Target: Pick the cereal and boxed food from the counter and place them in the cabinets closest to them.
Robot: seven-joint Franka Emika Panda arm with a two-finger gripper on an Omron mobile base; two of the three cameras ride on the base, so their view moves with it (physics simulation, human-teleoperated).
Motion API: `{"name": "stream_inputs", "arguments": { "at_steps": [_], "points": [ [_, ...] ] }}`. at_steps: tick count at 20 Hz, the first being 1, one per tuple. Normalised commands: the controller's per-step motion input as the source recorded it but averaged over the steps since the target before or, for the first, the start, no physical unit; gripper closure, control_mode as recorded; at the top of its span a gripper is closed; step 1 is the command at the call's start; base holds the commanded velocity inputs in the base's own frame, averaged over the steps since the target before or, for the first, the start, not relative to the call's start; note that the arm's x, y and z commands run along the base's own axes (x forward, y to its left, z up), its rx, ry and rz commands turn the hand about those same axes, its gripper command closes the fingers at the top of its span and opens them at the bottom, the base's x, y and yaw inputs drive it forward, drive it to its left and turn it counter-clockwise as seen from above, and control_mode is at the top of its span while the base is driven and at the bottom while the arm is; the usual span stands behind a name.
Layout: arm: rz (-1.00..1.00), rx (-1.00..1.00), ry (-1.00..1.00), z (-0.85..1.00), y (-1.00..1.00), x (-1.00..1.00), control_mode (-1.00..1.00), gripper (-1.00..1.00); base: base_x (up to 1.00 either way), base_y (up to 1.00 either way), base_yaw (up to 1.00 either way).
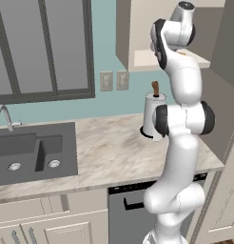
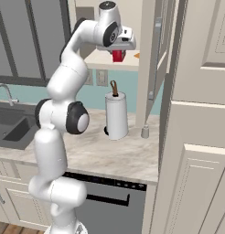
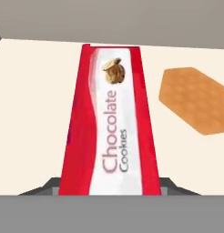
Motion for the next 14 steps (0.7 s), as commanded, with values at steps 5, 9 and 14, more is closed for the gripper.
{"name": "stream_inputs", "arguments": {
  "at_steps": [5,9,14],
  "points": [
    [0.00,0.00,0.00,0.00,0.00,0.09,-1.00,-1.00,0.00,0.00,0.00],
    [-0.01,0.00,0.00,0.00,-0.06,-0.02,-1.00,-1.00,0.00,0.00,0.00],
    [0.00,0.00,-0.07,-0.03,-0.14,-0.51,-1.00,-1.00,0.00,0.00,0.00]
  ]
}}
